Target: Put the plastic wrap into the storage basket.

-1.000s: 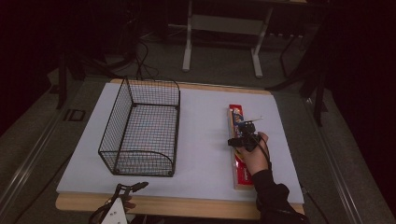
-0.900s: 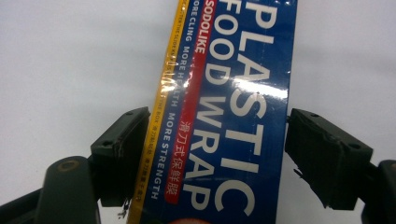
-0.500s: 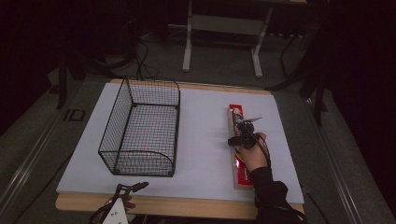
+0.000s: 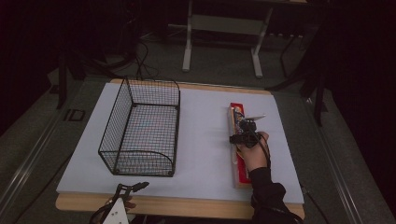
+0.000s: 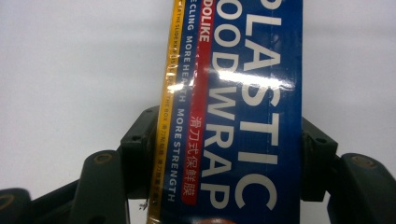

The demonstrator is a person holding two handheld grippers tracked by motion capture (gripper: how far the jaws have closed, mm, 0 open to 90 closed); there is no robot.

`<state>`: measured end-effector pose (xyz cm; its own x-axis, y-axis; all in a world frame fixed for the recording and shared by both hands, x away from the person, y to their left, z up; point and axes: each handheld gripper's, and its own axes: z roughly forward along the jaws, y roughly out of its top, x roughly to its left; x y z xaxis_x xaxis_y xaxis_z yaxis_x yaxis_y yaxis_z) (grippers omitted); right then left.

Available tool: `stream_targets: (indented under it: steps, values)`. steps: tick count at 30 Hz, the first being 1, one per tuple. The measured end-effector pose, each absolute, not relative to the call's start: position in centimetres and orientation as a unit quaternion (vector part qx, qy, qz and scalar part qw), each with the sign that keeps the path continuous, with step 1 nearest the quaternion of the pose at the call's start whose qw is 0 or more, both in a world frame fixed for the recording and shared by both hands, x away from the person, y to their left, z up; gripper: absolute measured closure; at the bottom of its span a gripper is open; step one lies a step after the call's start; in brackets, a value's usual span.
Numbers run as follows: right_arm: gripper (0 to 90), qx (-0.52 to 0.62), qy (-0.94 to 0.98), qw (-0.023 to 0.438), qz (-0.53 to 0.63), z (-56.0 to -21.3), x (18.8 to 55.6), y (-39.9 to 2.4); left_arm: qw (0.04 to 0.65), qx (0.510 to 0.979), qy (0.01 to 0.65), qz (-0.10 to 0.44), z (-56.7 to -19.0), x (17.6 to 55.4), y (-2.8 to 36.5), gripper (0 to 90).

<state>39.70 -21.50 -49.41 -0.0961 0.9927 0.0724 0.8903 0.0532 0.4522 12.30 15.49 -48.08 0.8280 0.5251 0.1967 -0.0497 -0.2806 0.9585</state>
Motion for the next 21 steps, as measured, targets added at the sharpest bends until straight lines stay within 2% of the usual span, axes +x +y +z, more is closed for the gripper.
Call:
stream_targets:
  steps: [21]
  values:
    - [38.5, 0.622, 0.726, 0.167, 0.242, -43.1, 39.8, -19.5, 0.577, 0.763, 0.158, 0.246, -48.2, 12.3, 15.4, 0.1]
